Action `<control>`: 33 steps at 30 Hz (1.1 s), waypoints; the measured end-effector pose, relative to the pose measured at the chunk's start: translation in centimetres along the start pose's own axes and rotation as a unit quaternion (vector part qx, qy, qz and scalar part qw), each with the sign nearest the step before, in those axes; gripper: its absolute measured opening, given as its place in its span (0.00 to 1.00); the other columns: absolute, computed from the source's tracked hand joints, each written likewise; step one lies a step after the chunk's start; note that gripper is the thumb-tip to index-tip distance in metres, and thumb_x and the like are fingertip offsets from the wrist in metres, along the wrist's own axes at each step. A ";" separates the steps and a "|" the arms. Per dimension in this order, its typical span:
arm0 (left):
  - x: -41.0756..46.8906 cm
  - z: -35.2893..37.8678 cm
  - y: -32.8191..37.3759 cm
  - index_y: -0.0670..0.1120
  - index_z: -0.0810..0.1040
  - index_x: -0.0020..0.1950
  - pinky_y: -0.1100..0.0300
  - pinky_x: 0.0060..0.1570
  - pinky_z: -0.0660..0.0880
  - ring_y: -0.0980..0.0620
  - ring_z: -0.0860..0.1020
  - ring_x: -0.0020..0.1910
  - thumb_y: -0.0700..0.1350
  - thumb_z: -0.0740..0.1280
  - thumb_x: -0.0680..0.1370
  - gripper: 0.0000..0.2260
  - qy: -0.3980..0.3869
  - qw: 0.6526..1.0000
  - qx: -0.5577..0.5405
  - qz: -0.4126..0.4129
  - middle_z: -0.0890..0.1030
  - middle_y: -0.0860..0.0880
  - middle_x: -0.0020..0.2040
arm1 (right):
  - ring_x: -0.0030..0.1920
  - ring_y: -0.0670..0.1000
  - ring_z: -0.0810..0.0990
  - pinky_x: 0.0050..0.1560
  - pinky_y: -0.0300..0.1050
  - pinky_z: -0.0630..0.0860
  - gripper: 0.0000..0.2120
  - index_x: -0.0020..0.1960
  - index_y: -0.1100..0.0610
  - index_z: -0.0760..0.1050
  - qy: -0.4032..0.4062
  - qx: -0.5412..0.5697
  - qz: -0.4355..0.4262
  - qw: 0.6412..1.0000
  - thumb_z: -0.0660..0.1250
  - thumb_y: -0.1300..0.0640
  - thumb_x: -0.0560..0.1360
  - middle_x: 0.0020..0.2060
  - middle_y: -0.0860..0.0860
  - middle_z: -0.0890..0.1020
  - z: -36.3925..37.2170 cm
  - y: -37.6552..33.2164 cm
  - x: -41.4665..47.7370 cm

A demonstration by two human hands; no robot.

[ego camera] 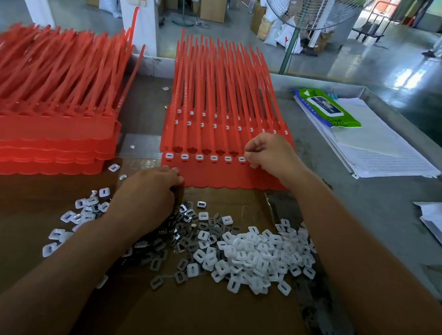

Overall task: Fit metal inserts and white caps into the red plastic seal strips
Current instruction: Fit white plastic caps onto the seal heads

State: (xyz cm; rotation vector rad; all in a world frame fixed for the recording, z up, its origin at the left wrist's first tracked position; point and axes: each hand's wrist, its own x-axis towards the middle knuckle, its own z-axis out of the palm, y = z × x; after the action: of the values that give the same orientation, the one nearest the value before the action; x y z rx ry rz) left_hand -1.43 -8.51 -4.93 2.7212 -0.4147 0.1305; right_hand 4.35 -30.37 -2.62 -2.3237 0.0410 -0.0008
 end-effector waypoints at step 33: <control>0.0 0.0 0.1 0.46 0.73 0.63 0.57 0.65 0.62 0.51 0.68 0.66 0.36 0.58 0.74 0.19 0.005 1.000 0.004 -0.006 0.71 0.50 0.67 | 0.28 0.37 0.74 0.35 0.33 0.70 0.09 0.36 0.51 0.75 -0.126 -0.067 -0.017 0.990 0.72 0.63 0.69 0.27 0.44 0.78 -4.6 3.2 -8.2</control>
State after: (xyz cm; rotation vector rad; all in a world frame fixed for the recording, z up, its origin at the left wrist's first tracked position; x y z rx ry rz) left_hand -1.44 -8.60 -4.87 2.7289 -0.3961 0.1423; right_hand -3.98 -35.68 -1.65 -2.4401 -0.1280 0.2856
